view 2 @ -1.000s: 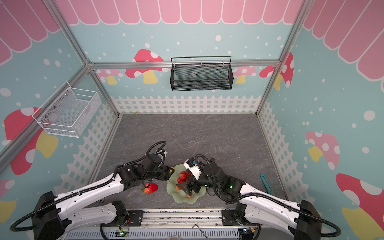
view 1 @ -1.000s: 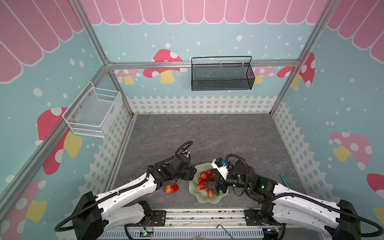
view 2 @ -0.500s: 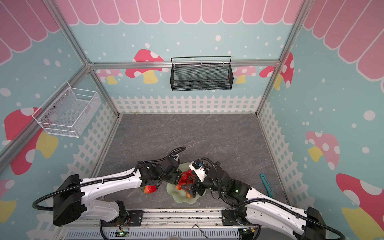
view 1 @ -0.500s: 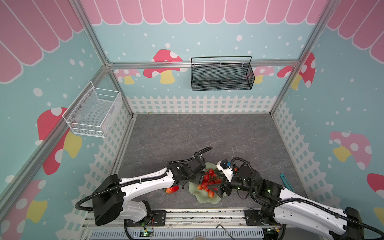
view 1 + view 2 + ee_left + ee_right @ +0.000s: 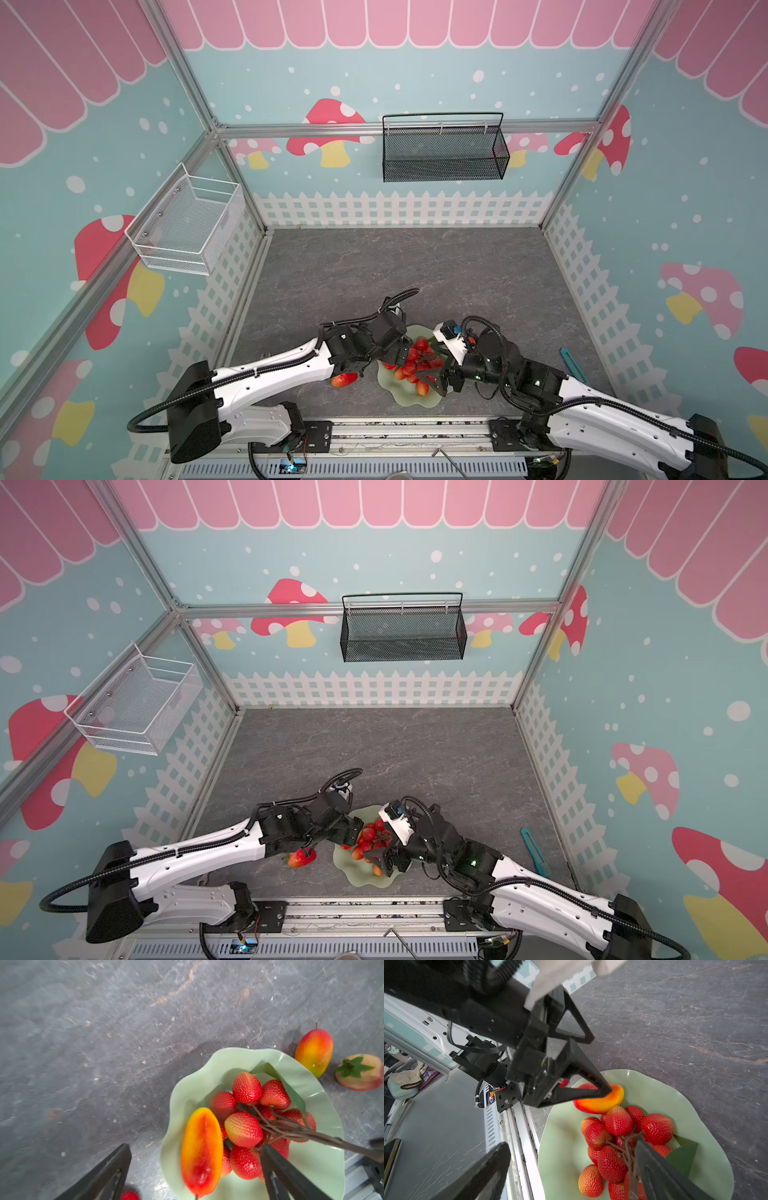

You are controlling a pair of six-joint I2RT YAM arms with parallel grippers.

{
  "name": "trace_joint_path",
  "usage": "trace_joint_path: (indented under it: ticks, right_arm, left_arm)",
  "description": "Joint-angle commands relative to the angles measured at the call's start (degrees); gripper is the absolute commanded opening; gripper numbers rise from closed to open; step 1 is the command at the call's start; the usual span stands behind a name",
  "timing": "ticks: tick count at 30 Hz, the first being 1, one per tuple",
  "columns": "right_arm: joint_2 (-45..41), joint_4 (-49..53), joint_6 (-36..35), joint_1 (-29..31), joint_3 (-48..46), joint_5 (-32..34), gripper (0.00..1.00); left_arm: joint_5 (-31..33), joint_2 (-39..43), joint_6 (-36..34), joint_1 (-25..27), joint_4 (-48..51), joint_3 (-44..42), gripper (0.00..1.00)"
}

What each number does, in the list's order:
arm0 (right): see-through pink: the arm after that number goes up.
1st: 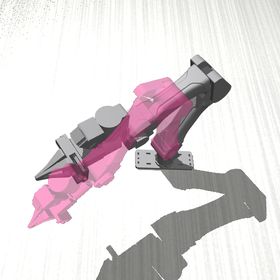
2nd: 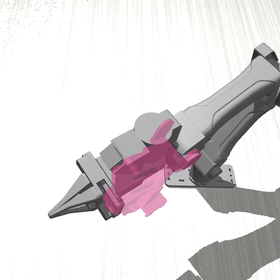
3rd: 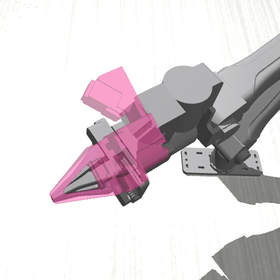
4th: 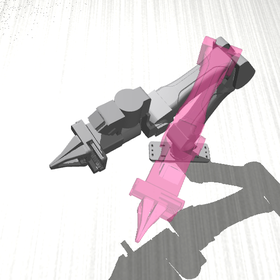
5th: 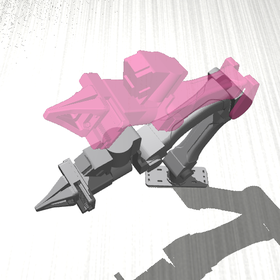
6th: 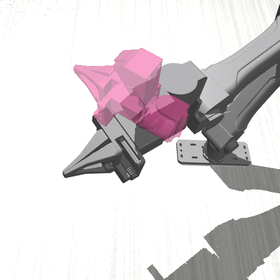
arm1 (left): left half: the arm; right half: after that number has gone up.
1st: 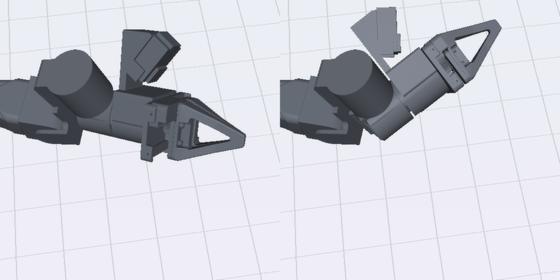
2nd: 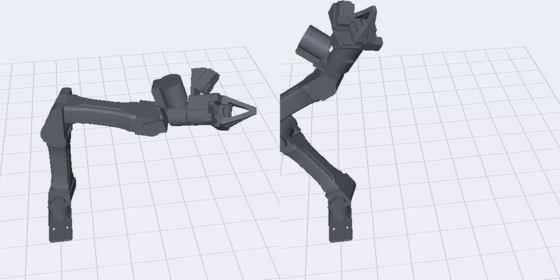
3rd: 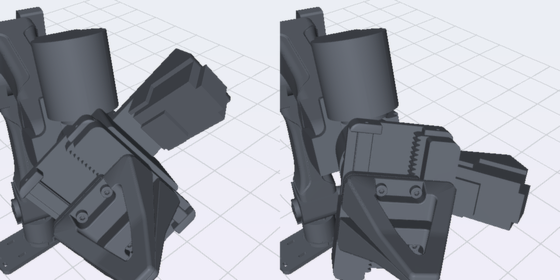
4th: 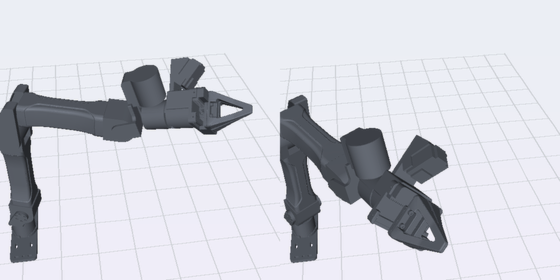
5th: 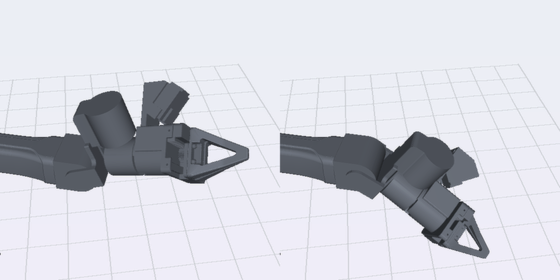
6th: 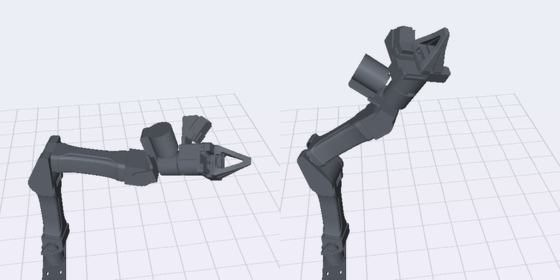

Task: Place and organize the fake fruits in the fruit bowl
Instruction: 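Carry the mango into the bowl with the left gripper and release it, then grasp the red strawberry-shaped fruit beside the bowl with the left gripper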

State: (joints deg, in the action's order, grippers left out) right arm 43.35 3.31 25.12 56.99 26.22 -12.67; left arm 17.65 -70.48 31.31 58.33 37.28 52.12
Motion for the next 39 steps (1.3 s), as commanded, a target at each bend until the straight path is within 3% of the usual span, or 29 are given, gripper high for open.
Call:
trace_joint_path:
  ticks: [1, 7, 10, 15, 21, 34, 39]
  right_arm:
    - [0.65, -2.06, -1.86, -0.18, -0.36, -5.18, 0.97]
    - [6.07, -7.67, -3.77, 2.22, 0.35, -14.19, 0.97]
    - [7.37, -10.73, -5.42, 5.57, 1.58, -14.54, 0.97]
    - [6.18, -16.1, -6.43, 5.85, -0.1, -17.56, 0.97]
    - [7.46, -15.31, -7.16, 5.9, 0.04, -17.95, 0.97]
    - [6.1, -15.57, -6.14, 5.87, -1.83, -15.63, 0.97]
    - [7.44, -15.47, -6.14, 5.83, -1.46, -15.81, 0.97]
  left_arm:
    - [7.67, 3.41, 2.12, 0.29, 11.65, 2.41, 0.99]
    - [11.55, 3.85, 14.93, 0.33, 24.93, 0.27, 1.0]
    - [10.44, 6.63, 21.39, 0.46, 25.99, -4.69, 1.0]
    - [7.76, 11.23, 27.31, 1.26, 24.83, -11.0, 1.0]
    - [4.15, 9.54, 23.62, 0.86, 16.74, -14.63, 1.0]
    - [2.76, -1.77, 20.47, -1.87, 15.8, -15.09, 1.0]
    - [1.45, -2.47, 17.62, -4.59, 12.05, -16.06, 0.99]
